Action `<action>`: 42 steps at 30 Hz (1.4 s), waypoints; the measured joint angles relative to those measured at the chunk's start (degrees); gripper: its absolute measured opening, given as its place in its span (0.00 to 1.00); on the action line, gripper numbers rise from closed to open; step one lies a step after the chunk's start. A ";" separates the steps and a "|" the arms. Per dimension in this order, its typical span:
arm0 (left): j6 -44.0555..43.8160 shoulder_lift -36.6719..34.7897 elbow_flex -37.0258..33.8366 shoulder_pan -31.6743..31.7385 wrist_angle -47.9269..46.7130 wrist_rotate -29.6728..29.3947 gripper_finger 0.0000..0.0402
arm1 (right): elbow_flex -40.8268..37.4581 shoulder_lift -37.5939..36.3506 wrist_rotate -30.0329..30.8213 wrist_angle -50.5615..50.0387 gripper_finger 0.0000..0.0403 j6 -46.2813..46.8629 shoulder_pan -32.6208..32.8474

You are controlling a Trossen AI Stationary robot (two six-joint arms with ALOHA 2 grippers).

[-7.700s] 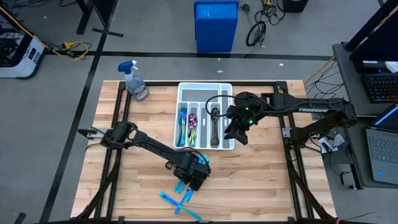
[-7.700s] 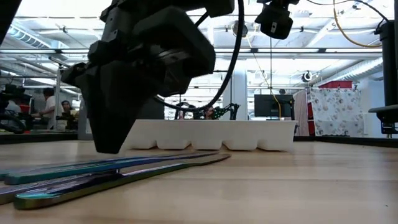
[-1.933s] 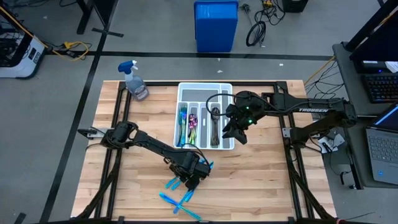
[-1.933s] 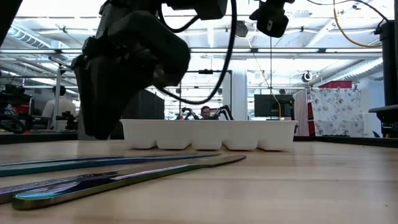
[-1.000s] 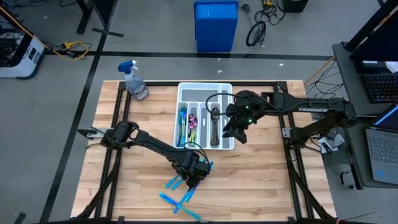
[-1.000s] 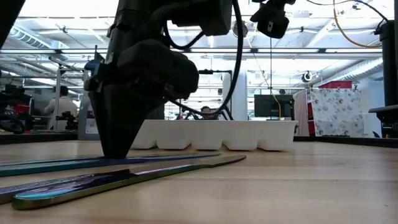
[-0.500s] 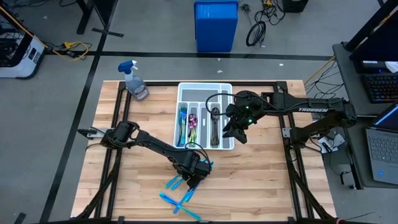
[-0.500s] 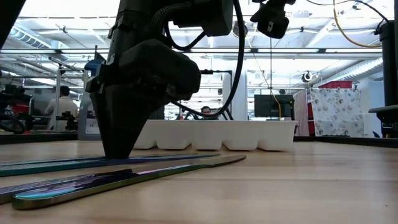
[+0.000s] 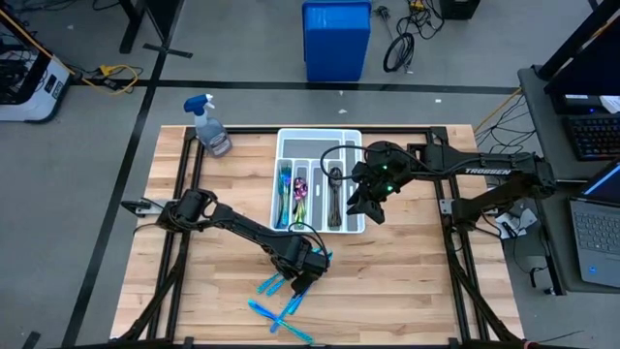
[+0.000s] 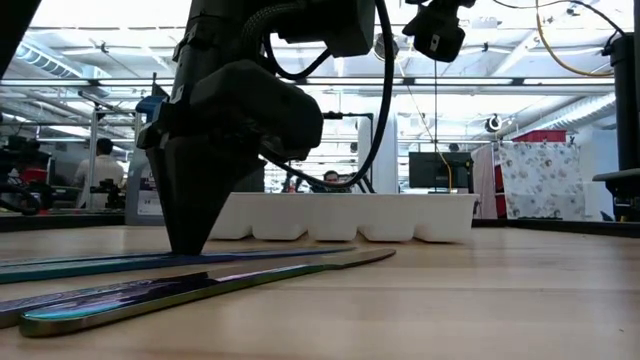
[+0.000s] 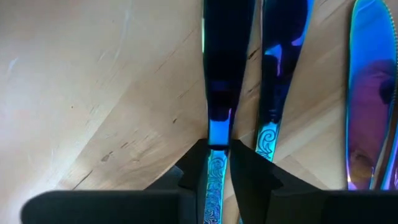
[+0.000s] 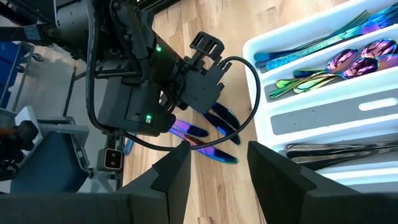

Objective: Sort silverware

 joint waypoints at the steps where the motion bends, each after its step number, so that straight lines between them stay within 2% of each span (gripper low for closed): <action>1: 0.07 0.02 0.00 0.00 0.01 0.00 0.11 | -0.01 0.00 0.00 0.00 0.35 0.00 0.00; 8: 0.10 0.02 0.00 0.00 -0.30 -0.81 0.10 | -0.01 0.00 0.00 -0.02 0.35 0.00 0.00; 17: 0.02 0.02 0.00 0.04 -1.14 0.72 0.02 | -0.01 0.00 0.00 0.00 0.35 -0.15 0.00; 42: 1.25 0.09 2.73 0.02 -5.23 1.86 0.01 | -0.01 0.00 0.02 0.24 0.35 -0.41 0.00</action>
